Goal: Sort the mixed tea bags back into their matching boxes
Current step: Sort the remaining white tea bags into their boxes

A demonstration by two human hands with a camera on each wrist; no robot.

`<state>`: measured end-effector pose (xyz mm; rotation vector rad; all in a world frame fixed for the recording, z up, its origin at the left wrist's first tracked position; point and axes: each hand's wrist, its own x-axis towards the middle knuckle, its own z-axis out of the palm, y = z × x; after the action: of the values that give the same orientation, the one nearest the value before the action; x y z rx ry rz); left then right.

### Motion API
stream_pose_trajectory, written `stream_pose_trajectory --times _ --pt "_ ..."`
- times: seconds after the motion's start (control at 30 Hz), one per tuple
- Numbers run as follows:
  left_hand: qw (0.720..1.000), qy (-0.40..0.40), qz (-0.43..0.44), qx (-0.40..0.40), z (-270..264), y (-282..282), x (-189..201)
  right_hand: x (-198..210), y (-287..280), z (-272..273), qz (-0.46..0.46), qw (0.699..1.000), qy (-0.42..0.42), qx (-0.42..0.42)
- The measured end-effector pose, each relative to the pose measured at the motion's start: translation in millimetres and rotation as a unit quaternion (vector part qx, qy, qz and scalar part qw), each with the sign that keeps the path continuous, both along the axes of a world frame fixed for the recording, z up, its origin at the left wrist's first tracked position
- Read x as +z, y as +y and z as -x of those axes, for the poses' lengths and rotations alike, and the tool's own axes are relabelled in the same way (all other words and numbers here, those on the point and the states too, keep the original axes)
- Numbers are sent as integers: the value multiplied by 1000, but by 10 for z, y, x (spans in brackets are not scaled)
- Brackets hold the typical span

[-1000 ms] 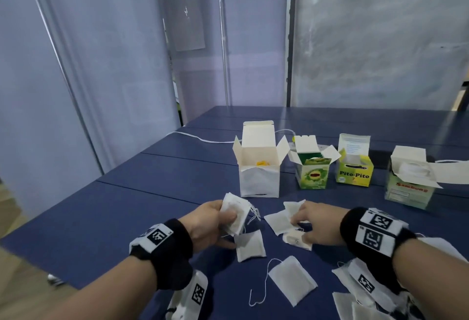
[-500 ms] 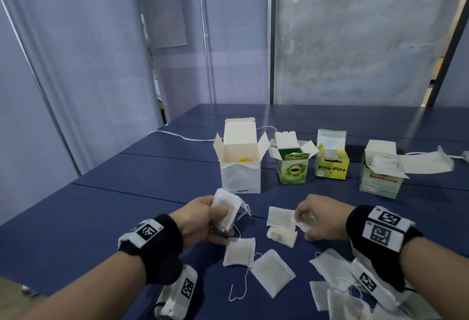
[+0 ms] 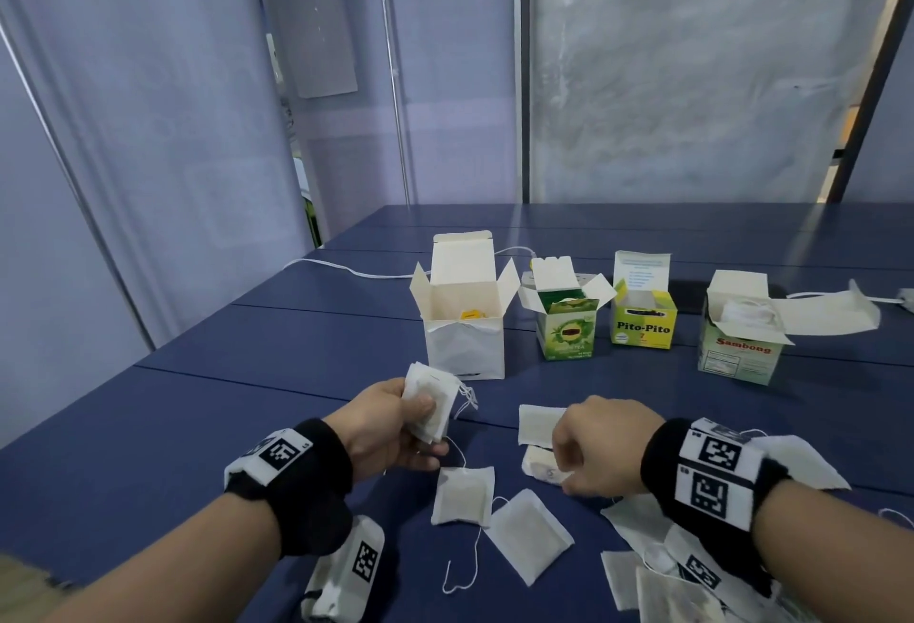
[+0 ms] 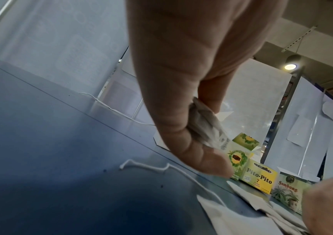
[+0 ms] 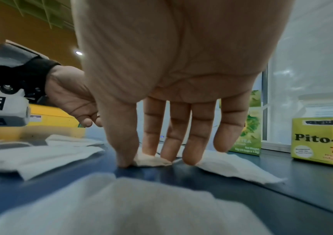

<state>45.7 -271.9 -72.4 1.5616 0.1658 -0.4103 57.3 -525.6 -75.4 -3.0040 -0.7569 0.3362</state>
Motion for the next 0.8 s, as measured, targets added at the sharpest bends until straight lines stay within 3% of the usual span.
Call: stream_pose_trajectory --times 0.13,0.33,0.4,0.5,0.6,0.67,0.73,0.8 --pt "1000 -11 -3 8 0 32 34 9 -100 33 -23 1000 7 15" --pt "999 -28 29 -5 -49 60 115 108 -365 -13 -240 967 68 -52" --pt "998 -43 46 -17 -82 44 167 119 -444 -22 -218 969 103 -60" --pt "995 -80 61 -24 -179 18 317 124 -490 -80 -103 985 137 -34" --pt "989 -136 55 -23 -353 -4 551 312 -431 -290 -157 985 62 -37" --pt "985 -171 15 -33 -507 -31 722 561 -287 -508 -296 954 18 -52" --pt "978 -198 -49 -46 -665 -66 867 850 -70 -734 -442 895 21 -63" --pt "963 -231 -126 -62 -828 -101 983 1112 161 -951 -496 866 49 -47"
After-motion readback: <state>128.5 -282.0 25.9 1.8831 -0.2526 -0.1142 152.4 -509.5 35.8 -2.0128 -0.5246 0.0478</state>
